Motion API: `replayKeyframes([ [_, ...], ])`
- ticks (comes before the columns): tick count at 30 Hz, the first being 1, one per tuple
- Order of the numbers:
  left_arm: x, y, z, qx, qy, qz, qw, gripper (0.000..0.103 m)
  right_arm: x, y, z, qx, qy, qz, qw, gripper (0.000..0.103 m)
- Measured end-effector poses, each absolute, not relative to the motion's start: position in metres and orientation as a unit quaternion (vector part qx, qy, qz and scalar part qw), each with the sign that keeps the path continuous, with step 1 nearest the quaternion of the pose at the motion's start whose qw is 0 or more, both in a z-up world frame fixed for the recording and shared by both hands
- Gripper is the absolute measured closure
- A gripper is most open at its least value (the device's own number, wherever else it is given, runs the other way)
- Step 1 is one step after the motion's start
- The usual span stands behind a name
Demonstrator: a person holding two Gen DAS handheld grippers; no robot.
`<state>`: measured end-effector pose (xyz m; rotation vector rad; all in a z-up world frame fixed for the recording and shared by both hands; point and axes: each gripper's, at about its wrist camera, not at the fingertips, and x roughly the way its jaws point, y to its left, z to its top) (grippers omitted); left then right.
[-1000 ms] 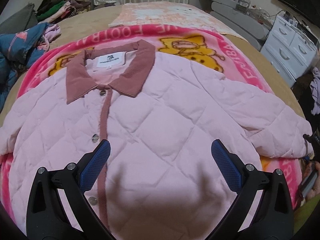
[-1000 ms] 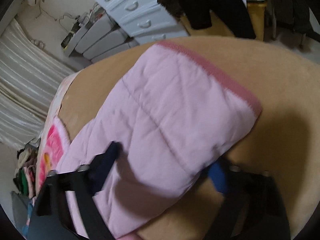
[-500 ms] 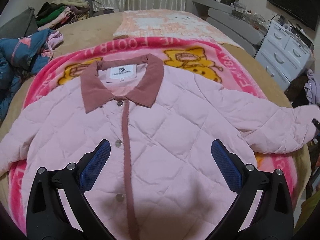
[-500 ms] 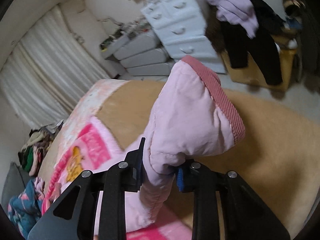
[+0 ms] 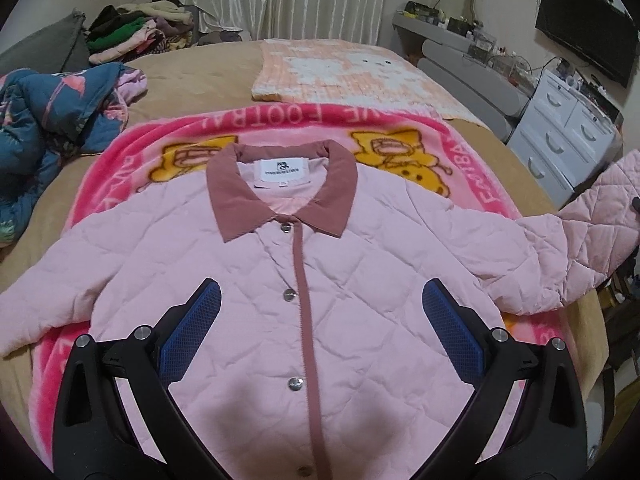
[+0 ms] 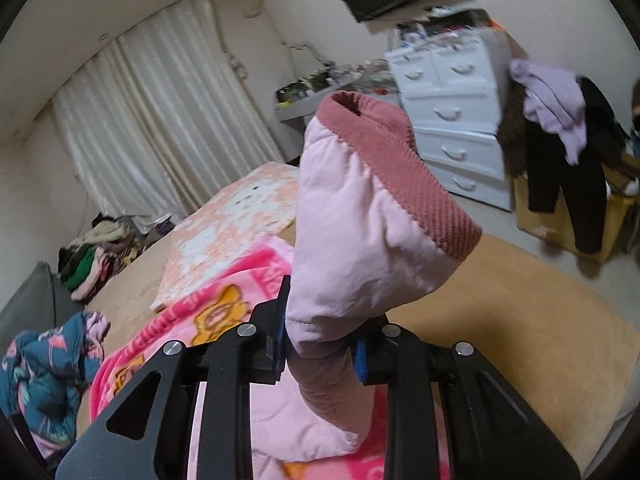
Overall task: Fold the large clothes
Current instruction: 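Carry the held sleeve across the jacket front toward the placket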
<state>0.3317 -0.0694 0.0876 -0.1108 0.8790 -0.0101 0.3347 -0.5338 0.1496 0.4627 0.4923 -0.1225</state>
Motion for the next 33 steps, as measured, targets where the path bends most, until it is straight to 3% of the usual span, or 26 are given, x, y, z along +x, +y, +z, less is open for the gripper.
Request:
replayKeyframes([
  [16,0.309,0.013,0.108,-0.096,0.400,0.011,0.911,0.008,0.344,-0.381,0.208,0.151,0.230,0.031,0.961,0.080],
  [33,0.298,0.083,0.120,-0.163,0.377,0.034,0.911,0.008,0.351,-0.262,0.220,0.096,0.241,0.082,0.962,0.080],
])
